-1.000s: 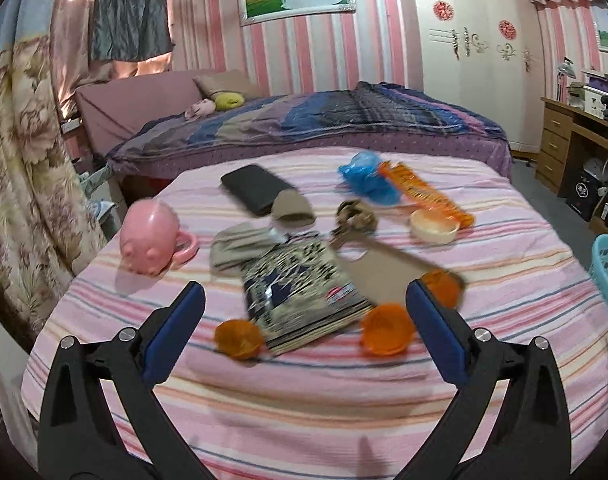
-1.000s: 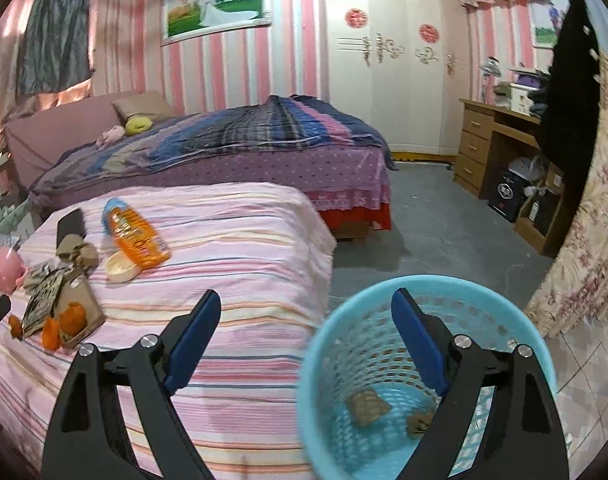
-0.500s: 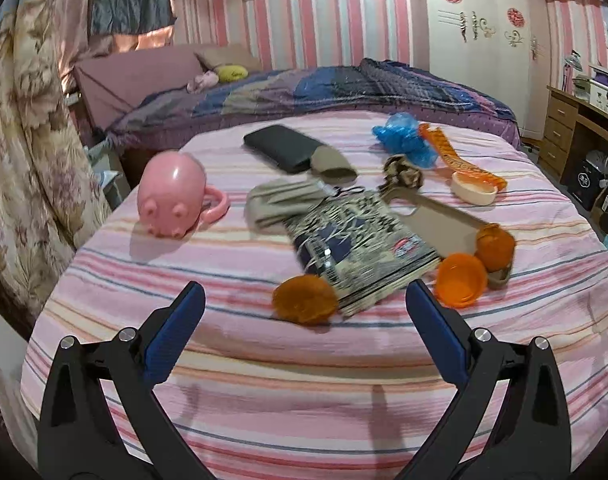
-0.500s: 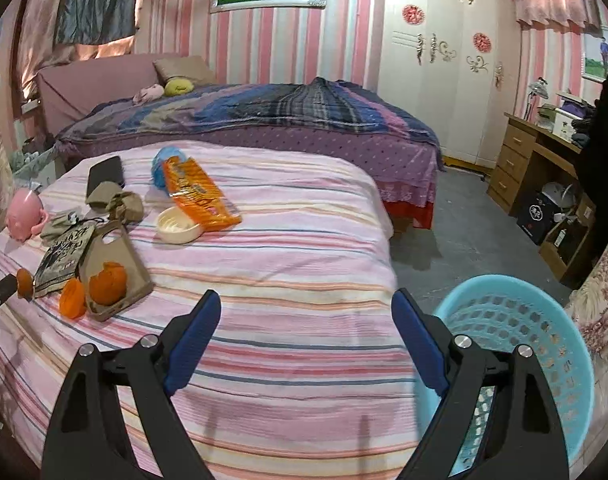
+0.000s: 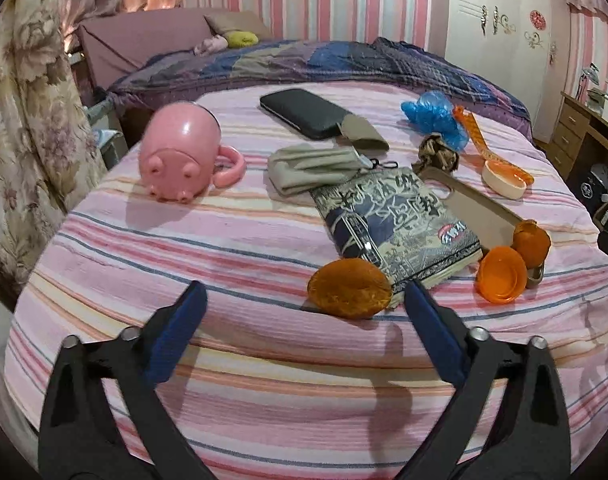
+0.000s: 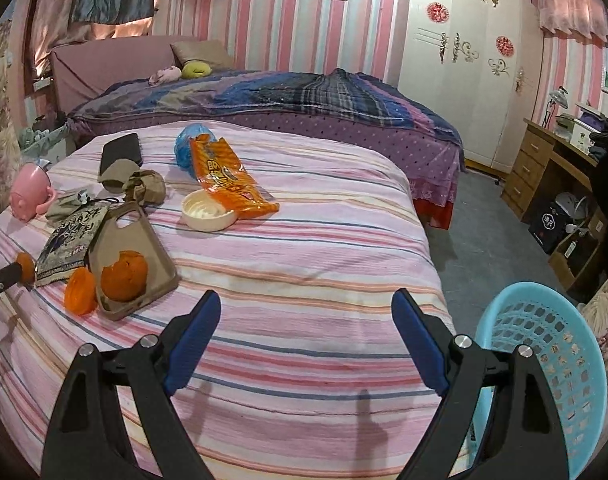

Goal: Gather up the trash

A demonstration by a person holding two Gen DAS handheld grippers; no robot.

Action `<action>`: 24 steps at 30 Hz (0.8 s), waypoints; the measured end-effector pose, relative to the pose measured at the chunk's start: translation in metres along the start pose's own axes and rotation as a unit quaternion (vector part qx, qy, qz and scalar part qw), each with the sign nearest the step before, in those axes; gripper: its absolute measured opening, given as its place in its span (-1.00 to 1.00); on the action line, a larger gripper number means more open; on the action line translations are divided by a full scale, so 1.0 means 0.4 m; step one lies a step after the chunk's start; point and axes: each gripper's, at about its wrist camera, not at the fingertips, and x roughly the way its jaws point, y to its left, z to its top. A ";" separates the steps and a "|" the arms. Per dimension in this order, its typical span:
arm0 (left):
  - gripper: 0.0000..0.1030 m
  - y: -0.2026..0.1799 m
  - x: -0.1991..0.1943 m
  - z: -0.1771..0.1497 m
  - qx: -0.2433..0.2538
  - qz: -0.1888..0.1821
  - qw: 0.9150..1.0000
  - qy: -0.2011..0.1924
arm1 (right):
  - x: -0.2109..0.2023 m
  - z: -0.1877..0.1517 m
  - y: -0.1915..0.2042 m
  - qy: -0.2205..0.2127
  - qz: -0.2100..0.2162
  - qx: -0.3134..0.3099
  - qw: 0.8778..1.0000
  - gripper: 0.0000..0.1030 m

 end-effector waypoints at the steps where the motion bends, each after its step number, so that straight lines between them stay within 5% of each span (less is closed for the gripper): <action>1: 0.61 -0.002 0.008 0.001 0.004 -0.007 1.000 0.008 | 0.001 0.002 0.005 0.000 0.003 0.001 1.000 0.67; 9: -0.23 -0.020 0.027 0.000 0.024 -0.048 0.998 0.025 | 0.017 0.003 0.050 0.004 0.018 -0.006 1.000 0.67; 15: -0.36 -0.012 0.018 0.001 0.016 -0.058 0.998 0.024 | 0.016 0.002 0.085 0.003 0.028 -0.016 0.999 0.67; 24: -0.38 0.017 -0.019 0.009 0.023 0.006 1.000 -0.017 | 0.020 0.004 0.153 0.003 0.050 -0.043 0.998 0.67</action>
